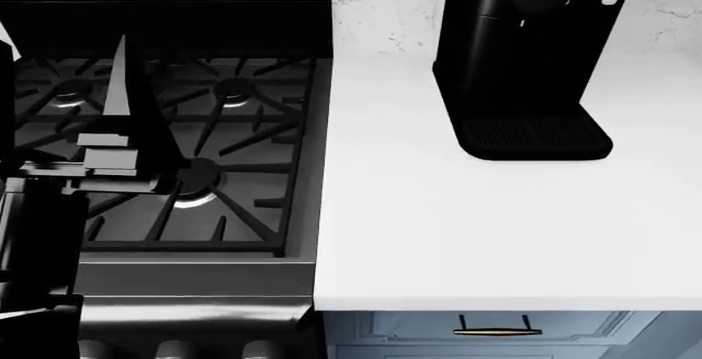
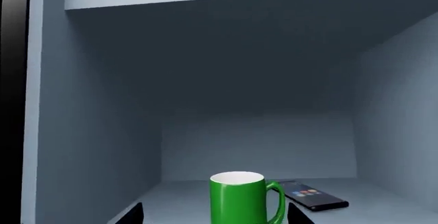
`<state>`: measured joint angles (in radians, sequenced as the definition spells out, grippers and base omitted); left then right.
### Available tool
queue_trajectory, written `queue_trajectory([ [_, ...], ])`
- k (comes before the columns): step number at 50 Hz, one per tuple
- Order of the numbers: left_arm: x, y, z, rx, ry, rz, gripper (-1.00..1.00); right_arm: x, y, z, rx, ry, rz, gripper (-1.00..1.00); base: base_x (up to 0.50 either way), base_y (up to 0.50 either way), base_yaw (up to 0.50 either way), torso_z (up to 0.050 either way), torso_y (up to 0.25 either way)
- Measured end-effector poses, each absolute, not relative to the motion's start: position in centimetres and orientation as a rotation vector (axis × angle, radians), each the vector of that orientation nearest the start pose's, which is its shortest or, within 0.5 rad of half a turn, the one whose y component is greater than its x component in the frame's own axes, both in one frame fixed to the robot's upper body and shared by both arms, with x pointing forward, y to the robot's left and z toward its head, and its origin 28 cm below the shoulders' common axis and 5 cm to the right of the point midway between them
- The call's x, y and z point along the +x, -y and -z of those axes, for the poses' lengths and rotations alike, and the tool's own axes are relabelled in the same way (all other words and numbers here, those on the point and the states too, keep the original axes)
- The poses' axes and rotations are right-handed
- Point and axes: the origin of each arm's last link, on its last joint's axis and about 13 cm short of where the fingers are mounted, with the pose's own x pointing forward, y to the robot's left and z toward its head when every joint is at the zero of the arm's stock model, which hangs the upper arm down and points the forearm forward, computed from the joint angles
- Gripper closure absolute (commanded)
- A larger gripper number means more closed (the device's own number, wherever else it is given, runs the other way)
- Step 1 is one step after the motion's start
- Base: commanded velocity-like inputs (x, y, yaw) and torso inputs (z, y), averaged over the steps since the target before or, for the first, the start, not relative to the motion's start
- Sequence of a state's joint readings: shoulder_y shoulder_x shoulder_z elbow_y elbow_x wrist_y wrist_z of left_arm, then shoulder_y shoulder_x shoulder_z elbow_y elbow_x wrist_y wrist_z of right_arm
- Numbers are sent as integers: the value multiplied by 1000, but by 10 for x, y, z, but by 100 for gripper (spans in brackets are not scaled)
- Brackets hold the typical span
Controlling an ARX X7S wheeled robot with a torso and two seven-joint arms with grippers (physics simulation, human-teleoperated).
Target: Pick the mug from the cabinet, place it under the coffee machine dispenser, and press the start button.
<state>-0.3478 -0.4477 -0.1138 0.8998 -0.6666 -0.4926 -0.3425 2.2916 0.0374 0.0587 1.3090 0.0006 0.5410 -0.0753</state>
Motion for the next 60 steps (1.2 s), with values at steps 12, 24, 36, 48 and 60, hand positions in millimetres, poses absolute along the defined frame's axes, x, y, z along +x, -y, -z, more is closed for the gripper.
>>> queue_trajectory([
  [12, 191, -243, -235, -99, 667, 84, -100, 333, 113, -553, 27, 444, -44, -100, 57, -72, 0, 0, 0],
  [24, 191, -243, -234, -100, 665, 84, -100, 338, 111, -548, 18, 442, -31, -100, 0, 0, 0, 0, 0],
  [36, 190, -243, -234, -99, 665, 84, -100, 338, 111, -548, 20, 441, -27, -100, 83, 0, 0, 0, 0],
  [48, 190, -243, -234, -97, 665, 84, -100, 337, 110, -549, 21, 441, -25, -100, 93, 0, 0, 0, 0],
  [60, 189, -243, -234, -97, 665, 84, -100, 337, 110, -549, 21, 441, -25, -100, 92, 0, 0, 0, 1],
])
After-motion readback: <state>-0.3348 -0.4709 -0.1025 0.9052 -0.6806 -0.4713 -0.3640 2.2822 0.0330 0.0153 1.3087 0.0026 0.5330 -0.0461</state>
